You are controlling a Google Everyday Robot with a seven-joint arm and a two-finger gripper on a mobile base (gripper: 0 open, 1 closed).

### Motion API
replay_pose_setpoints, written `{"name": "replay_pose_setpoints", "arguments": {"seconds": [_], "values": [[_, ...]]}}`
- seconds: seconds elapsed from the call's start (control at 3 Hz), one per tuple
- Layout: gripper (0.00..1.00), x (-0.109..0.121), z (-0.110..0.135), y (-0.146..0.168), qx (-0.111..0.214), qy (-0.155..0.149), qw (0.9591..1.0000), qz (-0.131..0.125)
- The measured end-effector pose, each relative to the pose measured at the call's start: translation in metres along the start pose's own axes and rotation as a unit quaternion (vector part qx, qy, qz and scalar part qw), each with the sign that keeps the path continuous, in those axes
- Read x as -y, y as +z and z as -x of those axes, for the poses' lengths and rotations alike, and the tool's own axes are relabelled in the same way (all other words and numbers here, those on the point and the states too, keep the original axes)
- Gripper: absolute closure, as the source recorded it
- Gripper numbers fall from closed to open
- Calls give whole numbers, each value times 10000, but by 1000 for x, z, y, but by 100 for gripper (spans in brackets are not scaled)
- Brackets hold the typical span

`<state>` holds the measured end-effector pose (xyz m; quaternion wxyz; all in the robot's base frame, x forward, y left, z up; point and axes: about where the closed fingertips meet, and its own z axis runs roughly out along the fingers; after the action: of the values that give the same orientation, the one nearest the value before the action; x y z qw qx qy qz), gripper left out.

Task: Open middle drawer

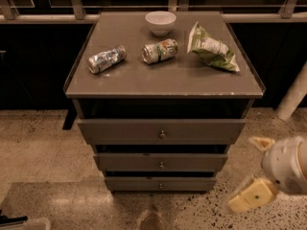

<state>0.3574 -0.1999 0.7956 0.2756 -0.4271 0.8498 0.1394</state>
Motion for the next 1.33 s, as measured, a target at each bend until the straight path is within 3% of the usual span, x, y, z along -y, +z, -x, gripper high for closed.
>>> {"name": "replay_pose_setpoints", "arguments": {"seconds": [0.33,0.67,1.33], "values": [[0,-10,-58,37,330,613,9971,320],[0,-16,-102,72,421,1116,9912,580],[0,-21,-104,70,516,1104,9908,584]]}}
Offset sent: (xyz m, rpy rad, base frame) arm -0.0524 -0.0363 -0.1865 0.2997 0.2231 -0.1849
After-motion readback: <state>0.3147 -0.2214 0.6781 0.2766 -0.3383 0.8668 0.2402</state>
